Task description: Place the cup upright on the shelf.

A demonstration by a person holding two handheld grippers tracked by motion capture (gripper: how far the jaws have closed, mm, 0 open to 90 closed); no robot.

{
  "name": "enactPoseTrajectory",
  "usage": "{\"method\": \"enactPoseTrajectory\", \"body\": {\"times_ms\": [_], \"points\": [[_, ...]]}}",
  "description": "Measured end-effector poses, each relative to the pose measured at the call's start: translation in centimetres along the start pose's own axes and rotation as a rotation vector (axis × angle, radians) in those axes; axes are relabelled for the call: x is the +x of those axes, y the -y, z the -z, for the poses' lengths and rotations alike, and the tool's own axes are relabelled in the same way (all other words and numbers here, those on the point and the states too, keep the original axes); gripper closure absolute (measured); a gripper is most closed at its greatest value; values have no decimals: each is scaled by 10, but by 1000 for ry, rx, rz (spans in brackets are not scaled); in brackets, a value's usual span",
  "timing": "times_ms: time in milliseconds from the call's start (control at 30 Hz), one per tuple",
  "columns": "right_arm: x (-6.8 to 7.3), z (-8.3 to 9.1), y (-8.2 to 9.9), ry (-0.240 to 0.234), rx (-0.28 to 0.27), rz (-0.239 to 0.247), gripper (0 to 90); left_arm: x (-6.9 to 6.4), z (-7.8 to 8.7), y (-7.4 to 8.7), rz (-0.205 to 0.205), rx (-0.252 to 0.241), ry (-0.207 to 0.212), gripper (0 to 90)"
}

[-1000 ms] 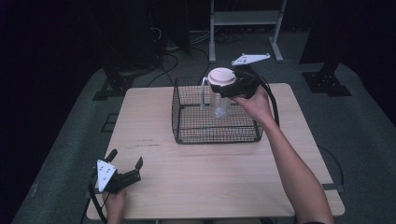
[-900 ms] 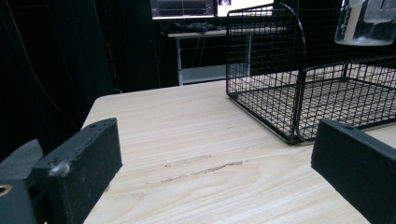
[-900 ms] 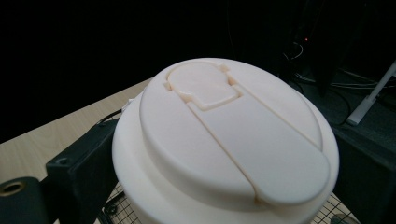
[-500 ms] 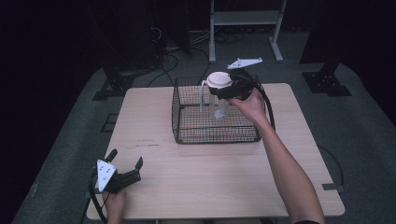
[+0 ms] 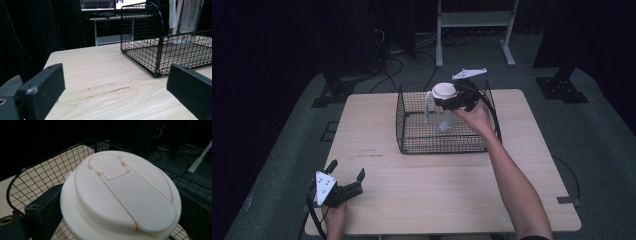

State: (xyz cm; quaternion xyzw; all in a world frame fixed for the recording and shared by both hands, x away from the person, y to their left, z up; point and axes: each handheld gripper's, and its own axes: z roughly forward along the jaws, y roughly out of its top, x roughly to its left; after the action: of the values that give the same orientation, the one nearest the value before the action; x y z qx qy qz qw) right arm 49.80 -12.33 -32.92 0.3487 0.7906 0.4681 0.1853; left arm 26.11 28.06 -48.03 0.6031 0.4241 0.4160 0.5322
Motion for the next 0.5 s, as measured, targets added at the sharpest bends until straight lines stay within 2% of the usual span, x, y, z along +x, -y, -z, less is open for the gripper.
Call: {"method": "enactPoseTrajectory", "body": {"times_ms": [500], "points": [[-8, -18, 17, 21, 44, -14, 43, 0, 0, 0, 1, -1, 1, 9]]}}
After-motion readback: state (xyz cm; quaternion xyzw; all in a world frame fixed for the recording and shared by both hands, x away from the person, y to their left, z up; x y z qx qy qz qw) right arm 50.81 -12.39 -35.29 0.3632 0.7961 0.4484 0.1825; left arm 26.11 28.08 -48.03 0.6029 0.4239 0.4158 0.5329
